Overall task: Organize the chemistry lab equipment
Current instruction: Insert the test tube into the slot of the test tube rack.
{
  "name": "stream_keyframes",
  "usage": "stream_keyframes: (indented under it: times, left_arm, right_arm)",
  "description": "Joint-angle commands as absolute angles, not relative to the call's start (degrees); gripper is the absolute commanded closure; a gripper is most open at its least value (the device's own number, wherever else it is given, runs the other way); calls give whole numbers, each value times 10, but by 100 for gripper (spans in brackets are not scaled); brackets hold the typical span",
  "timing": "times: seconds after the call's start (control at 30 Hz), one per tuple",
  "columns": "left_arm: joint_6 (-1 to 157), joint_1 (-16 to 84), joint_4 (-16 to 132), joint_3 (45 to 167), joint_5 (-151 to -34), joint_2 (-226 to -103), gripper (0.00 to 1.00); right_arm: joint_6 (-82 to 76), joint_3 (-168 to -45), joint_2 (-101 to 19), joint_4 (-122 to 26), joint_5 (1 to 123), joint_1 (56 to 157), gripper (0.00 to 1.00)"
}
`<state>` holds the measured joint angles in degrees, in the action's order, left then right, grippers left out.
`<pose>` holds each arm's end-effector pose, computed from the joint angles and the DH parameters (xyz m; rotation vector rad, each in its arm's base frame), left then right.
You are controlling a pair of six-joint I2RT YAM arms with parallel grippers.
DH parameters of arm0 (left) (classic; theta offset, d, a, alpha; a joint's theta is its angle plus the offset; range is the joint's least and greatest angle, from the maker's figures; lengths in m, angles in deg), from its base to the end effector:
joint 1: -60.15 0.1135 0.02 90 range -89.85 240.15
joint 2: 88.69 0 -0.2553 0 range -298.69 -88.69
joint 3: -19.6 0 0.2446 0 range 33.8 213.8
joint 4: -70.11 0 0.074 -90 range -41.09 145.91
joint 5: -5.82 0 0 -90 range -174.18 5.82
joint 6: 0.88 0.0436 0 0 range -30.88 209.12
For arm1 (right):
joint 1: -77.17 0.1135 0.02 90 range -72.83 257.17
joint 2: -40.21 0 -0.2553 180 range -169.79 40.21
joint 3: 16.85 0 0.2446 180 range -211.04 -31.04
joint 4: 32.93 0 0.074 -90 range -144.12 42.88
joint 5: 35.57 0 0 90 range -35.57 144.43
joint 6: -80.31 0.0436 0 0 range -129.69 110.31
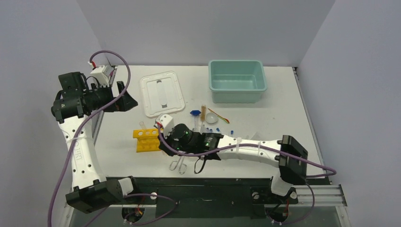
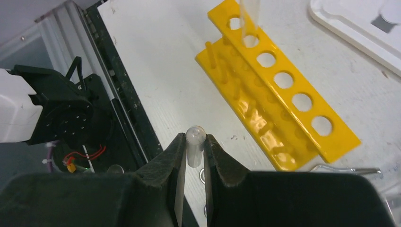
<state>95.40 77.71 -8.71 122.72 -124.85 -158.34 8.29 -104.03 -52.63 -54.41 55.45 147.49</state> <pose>0.2093 0.0364 0.4116 0.1159 2.2013 -0.6054 0.1275 0.3587 0.2907 -0.9767 1.9605 0.9463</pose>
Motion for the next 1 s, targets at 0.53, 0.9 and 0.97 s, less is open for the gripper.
stream_keyframes:
  times: [0.53,0.9,0.97]
  left_arm:
    - [1012,856,-151,1242,-1138,-1603,3]
    - [1032,858,-159,1237,-1142,-1599,3]
    - [1035,859,-159,1236,-1142,-1598,3]
  right_arm:
    - [-83,-1107,-714,-214,457,1511,100]
    - [-92,-1150,-776,-195,452,1509,100]
    - [-104,-1155,-783,-195,450,1509,100]
